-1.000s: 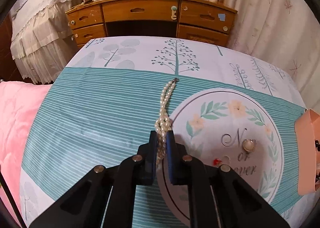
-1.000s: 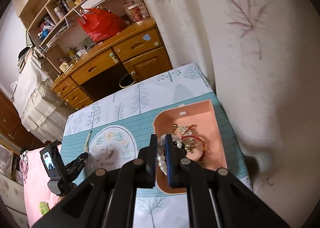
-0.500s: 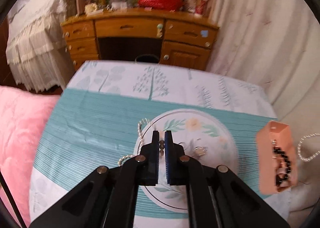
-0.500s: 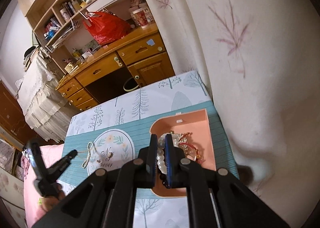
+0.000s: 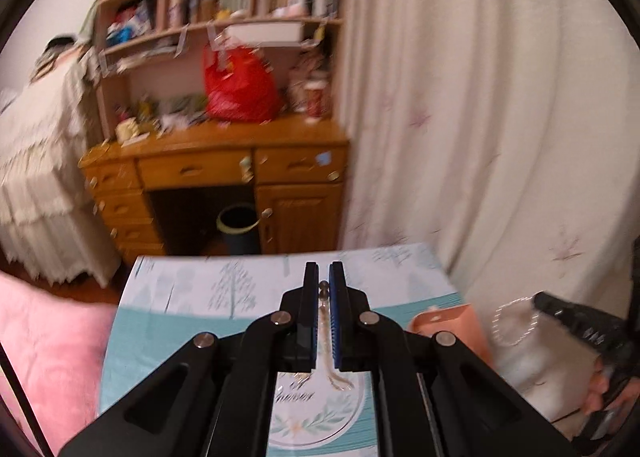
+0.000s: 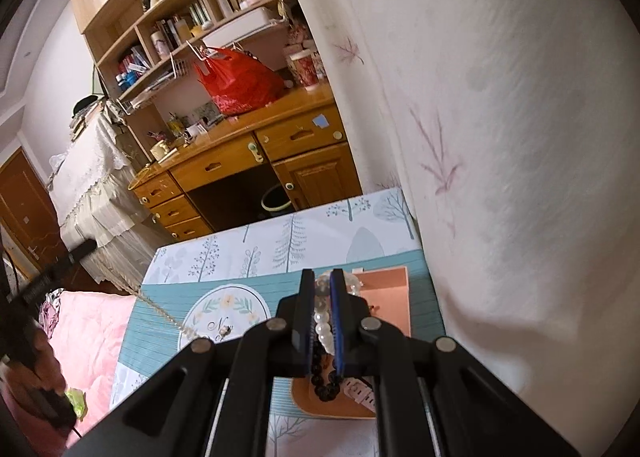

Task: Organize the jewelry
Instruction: 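Carry the necklace in the left gripper to the tray while the right gripper carries the bracelet there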

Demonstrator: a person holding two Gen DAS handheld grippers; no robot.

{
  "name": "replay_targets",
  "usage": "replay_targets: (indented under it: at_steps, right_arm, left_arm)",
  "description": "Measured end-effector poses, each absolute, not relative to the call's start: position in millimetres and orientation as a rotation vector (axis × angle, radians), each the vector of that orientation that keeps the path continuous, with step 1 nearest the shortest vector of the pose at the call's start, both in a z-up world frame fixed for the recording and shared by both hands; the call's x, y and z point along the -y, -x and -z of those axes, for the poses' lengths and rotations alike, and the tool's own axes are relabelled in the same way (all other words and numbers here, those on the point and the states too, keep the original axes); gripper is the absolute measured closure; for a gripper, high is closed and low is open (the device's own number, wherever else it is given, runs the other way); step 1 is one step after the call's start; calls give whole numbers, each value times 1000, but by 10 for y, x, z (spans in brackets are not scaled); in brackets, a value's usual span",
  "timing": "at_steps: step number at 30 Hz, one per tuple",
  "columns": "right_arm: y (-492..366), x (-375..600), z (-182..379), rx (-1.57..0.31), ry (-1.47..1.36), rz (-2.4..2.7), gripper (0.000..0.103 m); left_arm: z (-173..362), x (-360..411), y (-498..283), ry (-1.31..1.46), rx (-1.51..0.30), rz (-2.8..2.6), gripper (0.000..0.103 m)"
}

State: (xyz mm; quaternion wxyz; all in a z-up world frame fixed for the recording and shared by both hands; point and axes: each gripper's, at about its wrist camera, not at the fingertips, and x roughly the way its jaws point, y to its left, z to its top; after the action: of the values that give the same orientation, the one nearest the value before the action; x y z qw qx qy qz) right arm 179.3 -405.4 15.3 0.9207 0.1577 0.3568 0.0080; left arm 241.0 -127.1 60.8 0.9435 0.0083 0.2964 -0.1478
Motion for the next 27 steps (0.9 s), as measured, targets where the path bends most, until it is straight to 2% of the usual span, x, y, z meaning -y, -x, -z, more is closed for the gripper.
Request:
replay_targets:
  at_steps: [5,9,15,19,21,22,23,24,25,27]
  right_arm:
    - [-1758,4082,-209,-708,-306,-47,96]
    - [-1746,4104,-193,-701,-291,-68,96]
    - [-1723,4125,-88,-710,-276,-100,96]
    - [-1745,4132,126,-753,-289,-127,96]
    - [-1750,4126,272,-770,-308,-147,95]
    - [-1764,4107,415,-802,-315,-147,95]
    - [-1778,4094,527,-839,-312,-132,95]
    - [-1786,4091,643,-880,-311,-109,95]
    - [-1795,4089,759,-931,-315,-89,95]
    - [-1770,4100,907,-996,-345,-87,95]
  left_arm:
    - [-893,1661,-2358,-34,-536,464,100]
    - [-896,1944,-2375,-22,-539,560,100]
    - [-635,2241,-2459,32,-609,644,100]
    - [-257,2413,-2513,72,-712,664,100]
    - [-18,2486,-2531,86,-776,642,93]
    - [159,2525,-2544,77,-825,594,74]
    - [276,2541,-2557,67,-855,556,44]
    - [404,2548,-2550,49,-883,508,32]
    - [488,2537,-2526,28,-885,477,27]
    - [596,2477,-2436,-58,-850,415,25]
